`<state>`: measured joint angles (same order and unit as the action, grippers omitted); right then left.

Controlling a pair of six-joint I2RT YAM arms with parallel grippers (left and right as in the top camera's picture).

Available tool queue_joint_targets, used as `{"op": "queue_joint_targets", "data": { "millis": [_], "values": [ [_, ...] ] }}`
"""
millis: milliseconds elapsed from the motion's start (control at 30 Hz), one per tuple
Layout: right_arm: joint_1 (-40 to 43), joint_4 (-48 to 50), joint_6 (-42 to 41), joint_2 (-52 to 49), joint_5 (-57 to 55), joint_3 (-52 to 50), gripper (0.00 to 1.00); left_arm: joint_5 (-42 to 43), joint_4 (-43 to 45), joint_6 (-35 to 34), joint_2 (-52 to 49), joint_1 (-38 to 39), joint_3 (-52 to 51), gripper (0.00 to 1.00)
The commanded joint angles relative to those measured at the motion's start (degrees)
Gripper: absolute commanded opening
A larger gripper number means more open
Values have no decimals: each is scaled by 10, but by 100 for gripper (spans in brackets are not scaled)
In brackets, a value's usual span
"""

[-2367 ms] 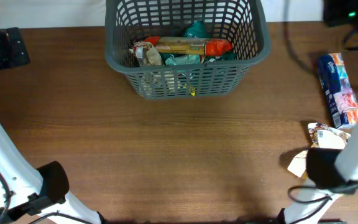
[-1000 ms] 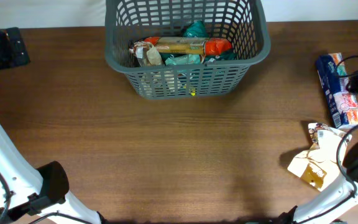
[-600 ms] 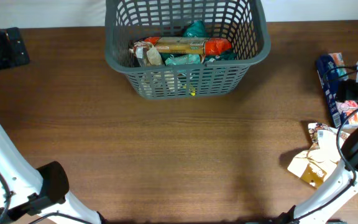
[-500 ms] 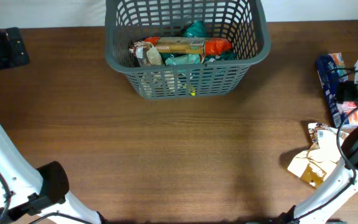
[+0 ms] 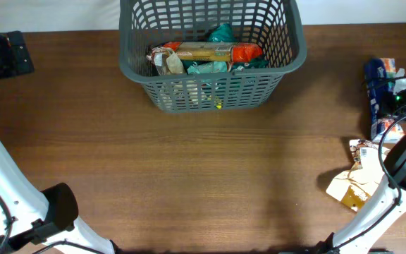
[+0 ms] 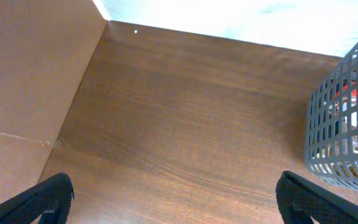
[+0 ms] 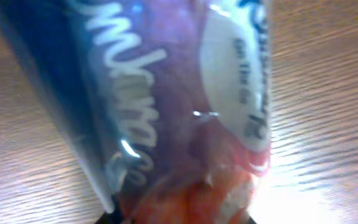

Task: Pack container
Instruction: 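Grasp the Kleenex multipack with the right gripper and lift, then carry the Kleenex pack into the basket and open the gripper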

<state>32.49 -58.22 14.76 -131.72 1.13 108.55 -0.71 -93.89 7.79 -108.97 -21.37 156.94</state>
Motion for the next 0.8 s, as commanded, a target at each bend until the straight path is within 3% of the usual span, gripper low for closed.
{"op": "queue_joint_targets", "data": {
  "millis": [0,267,567,767],
  "values": [
    [3,-9,-86,1,136,8,5,-2,-1,-7,1,-3,-3,99],
    [8,-74,-189,72,365,165,4,-2,-1,-7,1,-3,-3,99],
    [-87,-172,-173,186,370,397,4,-2,-1,-7,1,-3,-3,99],
    [-246,-196,-58,247,284,460,4,-2,-1,-7,1,-3,-3,99]
  ]
}}
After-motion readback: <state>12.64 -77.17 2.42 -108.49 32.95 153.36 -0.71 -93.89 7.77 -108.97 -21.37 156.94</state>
